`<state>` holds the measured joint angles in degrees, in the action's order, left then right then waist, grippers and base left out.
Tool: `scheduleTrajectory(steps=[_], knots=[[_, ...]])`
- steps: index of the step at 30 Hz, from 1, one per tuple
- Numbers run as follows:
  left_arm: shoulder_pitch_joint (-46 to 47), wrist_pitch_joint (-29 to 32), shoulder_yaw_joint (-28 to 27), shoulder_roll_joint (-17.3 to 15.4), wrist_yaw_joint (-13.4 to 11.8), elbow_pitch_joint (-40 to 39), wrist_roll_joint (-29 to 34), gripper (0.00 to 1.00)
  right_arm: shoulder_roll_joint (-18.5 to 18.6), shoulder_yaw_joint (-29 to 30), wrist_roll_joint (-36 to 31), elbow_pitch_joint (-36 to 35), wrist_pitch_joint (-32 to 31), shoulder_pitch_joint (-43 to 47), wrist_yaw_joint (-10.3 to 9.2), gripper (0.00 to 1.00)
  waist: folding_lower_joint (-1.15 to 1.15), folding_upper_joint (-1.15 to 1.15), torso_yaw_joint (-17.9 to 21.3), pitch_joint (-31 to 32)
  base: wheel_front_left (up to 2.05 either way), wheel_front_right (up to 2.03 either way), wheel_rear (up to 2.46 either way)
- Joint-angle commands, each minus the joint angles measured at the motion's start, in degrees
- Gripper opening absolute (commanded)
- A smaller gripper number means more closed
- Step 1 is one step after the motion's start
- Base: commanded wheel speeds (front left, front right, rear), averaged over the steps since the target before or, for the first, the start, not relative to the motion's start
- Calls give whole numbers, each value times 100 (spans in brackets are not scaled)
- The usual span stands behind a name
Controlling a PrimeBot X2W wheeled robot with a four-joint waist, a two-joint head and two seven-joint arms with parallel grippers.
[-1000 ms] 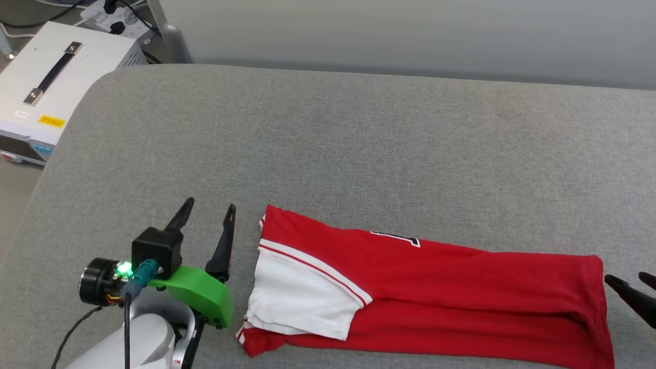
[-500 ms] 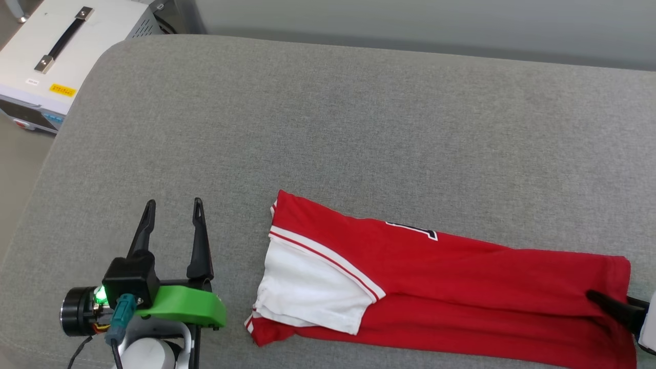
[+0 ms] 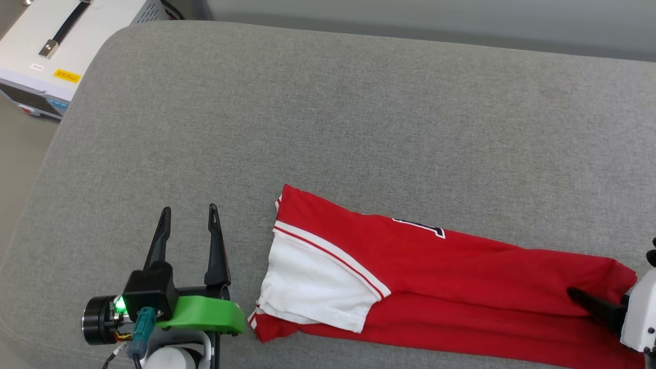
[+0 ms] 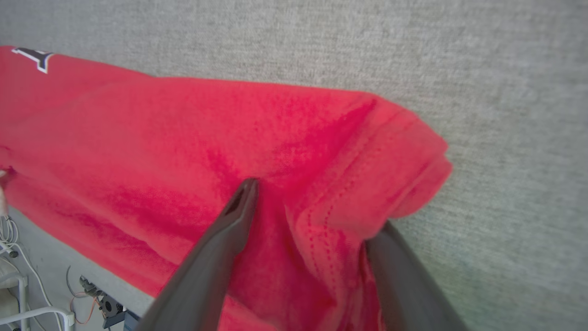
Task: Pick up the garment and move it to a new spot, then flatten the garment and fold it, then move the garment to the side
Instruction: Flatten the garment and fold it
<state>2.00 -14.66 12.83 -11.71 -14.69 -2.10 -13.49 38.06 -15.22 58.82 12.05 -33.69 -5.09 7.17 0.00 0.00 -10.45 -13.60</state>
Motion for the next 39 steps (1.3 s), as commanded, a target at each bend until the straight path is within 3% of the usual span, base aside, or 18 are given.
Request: scheduleTrajectory(steps=[1,2,3,4,12,14,15,25,32,39], knots=[[-108,-33,-86,116,98,24,140,100,-305,-385,94,131,-21,111,32,100,0,0,13,6,0,0,0],[-122,-33,-131,171,156,32,194,100,-299,-426,104,153,19,97,32,49,0,0,21,11,0,0,0],[-138,-33,-168,212,215,46,257,100,-294,-461,112,171,70,79,32,17,0,0,33,20,0,0,0],[-157,-33,-218,265,281,61,326,100,-283,-493,110,192,148,59,32,0,0,0,46,34,0,0,0],[-278,-33,-553,508,623,92,691,100,74,-373,209,318,631,-58,32,0,0,0,119,218,0,0,0],[-303,-34,-612,540,682,86,768,100,213,-297,216,374,728,-58,32,0,0,0,130,271,0,0,0],[-346,-34,-671,576,752,107,883,100,460,-180,127,518,848,-30,32,0,0,0,143,345,0,0,0],[-449,-34,-708,622,900,183,1127,100,823,160,-102,840,1003,159,32,0,0,0,201,561,0,0,0],[-535,-34,-764,610,955,233,1170,100,807,261,156,29,875,465,32,0,0,0,233,685,0,0,0],[-507,-34,-729,647,1001,246,1205,100,486,91,399,-1131,486,487,32,0,0,0,187,679,0,0,0]])
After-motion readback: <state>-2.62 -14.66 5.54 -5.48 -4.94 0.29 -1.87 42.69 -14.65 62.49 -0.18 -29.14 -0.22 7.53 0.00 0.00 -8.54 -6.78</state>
